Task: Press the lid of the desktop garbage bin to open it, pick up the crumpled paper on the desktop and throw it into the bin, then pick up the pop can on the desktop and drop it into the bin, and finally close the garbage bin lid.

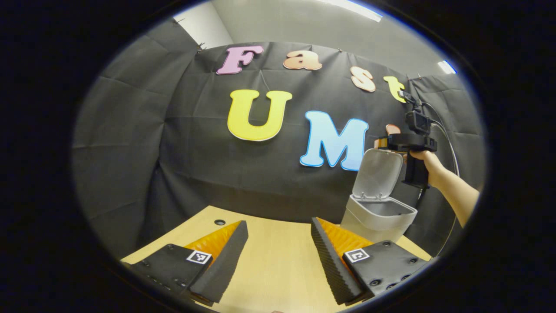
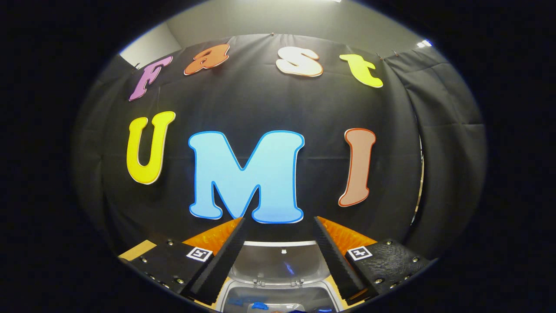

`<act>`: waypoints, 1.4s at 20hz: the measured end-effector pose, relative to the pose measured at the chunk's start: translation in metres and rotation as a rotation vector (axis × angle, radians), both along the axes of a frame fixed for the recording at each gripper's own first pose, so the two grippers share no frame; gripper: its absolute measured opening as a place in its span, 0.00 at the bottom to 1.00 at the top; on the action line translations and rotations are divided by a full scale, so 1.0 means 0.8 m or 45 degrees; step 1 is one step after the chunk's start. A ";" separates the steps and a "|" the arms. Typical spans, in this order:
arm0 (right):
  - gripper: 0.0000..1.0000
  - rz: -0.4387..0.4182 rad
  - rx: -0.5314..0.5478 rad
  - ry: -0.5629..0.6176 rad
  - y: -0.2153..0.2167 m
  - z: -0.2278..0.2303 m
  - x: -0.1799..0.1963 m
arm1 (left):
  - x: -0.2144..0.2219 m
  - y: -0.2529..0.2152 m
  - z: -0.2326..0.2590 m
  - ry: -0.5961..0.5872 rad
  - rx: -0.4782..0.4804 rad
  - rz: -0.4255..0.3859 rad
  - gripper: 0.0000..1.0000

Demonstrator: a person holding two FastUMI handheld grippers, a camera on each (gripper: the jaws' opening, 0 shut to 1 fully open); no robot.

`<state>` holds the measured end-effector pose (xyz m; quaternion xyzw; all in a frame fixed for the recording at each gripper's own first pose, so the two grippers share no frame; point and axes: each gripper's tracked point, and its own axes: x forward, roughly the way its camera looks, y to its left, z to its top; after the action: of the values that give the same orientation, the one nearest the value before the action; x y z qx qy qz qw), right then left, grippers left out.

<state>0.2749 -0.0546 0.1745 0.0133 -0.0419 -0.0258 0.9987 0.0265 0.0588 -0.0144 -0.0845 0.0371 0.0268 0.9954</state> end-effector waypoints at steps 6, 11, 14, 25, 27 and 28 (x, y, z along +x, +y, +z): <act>0.97 0.032 0.001 -0.007 0.001 -0.011 -0.027 | -0.009 -0.010 -0.006 -0.003 0.065 -0.045 0.95; 0.95 0.043 0.031 0.011 0.003 -0.026 -0.051 | -0.023 -0.017 0.003 -0.029 0.066 -0.047 0.96; 0.98 0.038 0.017 0.014 0.004 -0.038 -0.066 | -0.029 -0.022 0.000 -0.022 0.073 -0.049 0.95; 0.97 0.071 0.033 0.079 0.010 -0.096 -0.109 | -0.046 -0.011 -0.001 -0.022 0.070 -0.008 0.95; 0.97 0.078 0.037 0.098 0.011 -0.110 -0.115 | -0.048 -0.010 -0.003 -0.022 0.065 0.002 0.96; 0.98 0.080 0.037 0.093 0.012 -0.114 -0.117 | -0.049 -0.010 -0.004 -0.021 0.064 0.007 0.95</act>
<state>0.1814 -0.0451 0.0831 0.0282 -0.0047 0.0044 0.9996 -0.0124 0.0511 -0.0173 -0.0599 0.0282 0.0297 0.9974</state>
